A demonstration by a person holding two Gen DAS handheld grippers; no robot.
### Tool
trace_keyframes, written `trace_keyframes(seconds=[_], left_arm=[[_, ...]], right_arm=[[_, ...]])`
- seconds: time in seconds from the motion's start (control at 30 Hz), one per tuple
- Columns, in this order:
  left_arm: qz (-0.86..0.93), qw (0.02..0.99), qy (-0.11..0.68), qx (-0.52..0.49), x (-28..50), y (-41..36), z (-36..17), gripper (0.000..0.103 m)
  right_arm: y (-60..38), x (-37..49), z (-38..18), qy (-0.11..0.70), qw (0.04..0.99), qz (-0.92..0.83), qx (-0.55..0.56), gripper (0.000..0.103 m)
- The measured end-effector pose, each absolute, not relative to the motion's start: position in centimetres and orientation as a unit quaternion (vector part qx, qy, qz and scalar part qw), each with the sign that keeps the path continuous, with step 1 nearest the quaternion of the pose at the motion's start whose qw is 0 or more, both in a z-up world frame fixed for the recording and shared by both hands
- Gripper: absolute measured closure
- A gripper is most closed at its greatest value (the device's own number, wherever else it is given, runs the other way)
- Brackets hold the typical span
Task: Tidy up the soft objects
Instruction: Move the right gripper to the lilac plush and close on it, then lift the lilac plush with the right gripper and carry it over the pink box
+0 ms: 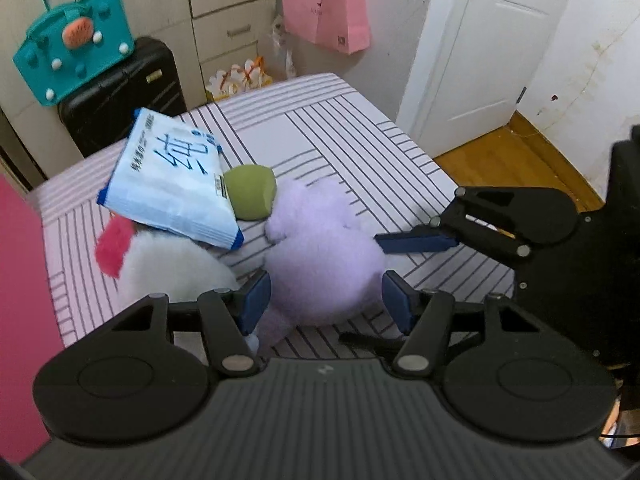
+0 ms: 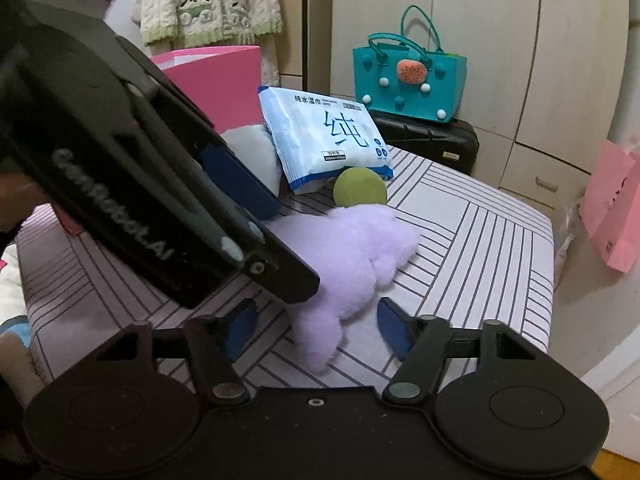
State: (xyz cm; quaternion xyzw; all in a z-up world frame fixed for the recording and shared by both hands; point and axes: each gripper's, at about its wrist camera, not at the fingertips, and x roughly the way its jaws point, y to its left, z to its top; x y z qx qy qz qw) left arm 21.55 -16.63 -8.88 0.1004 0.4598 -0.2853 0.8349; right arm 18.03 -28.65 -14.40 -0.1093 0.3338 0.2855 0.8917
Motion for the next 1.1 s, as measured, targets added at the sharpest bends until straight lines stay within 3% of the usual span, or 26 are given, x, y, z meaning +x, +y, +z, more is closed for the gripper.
trace_keyframes(seconds=[0.17, 0.73, 1.1], left_arm=[[-0.293, 0.828, 0.471, 0.08, 21.8, -16.7, -8.9, 0.042], [-0.274, 0.843, 0.457, 0.068, 20.9, -18.1, -10.2, 0.042], [-0.274, 0.851, 0.446, 0.05, 19.8, -17.7, -10.1, 0.048]], right_arm=[[-30.0, 17.5, -14.1, 0.331, 0.894, 0.285, -0.105, 0.076], [-31.9, 16.7, -14.6, 0.322, 0.894, 0.293, -0.104, 0.077], [-32.0, 16.3, -14.8, 0.33, 0.898, 0.285, -0.055, 0.076]])
